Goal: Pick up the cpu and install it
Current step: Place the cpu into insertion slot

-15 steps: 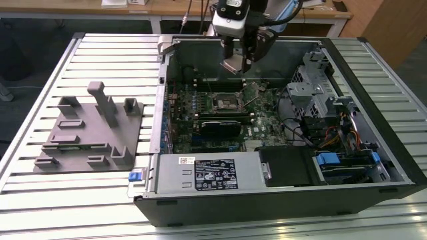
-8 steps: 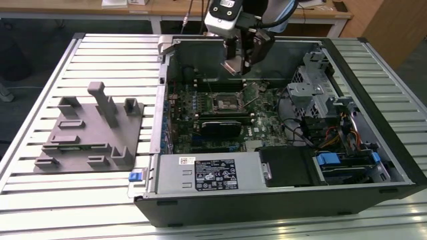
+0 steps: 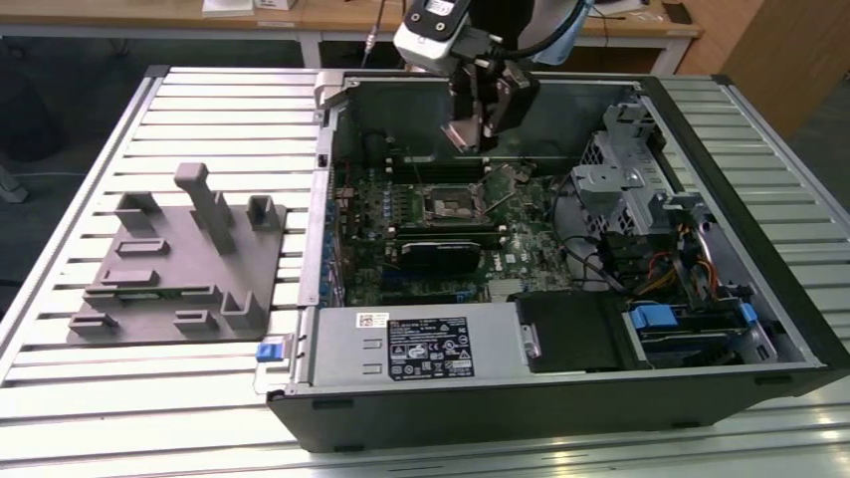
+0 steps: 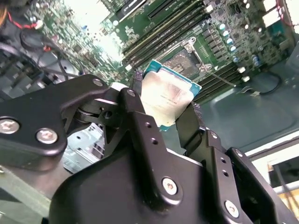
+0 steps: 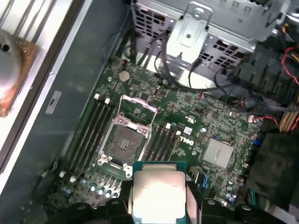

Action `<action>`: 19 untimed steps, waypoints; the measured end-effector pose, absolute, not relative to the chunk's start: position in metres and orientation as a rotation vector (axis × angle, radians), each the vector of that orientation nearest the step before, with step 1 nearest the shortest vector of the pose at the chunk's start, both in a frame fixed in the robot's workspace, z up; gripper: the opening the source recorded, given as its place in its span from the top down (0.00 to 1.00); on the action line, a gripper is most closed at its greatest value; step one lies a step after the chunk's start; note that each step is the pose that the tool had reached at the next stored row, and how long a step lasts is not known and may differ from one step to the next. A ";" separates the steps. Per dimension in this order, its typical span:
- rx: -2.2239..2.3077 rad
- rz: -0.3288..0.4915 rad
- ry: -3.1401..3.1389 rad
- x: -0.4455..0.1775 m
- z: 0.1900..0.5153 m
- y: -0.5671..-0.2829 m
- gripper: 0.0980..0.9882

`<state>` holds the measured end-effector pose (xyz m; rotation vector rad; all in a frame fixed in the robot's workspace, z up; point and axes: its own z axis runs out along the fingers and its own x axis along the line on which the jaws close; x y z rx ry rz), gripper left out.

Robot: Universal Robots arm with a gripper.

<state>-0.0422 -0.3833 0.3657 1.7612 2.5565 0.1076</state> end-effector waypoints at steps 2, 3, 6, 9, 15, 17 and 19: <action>1.803 0.107 2.526 -0.042 0.365 -0.383 0.50; 1.825 0.106 2.509 -0.042 0.365 -0.383 0.50; 1.879 0.105 2.467 -0.042 0.364 -0.383 0.50; 1.941 0.103 2.417 -0.042 0.364 -0.383 0.50; 2.059 0.100 2.313 -0.042 0.362 -0.383 0.50; 2.068 0.099 2.305 -0.042 0.362 -0.382 0.50; 2.068 0.099 2.305 -0.042 0.361 -0.378 0.50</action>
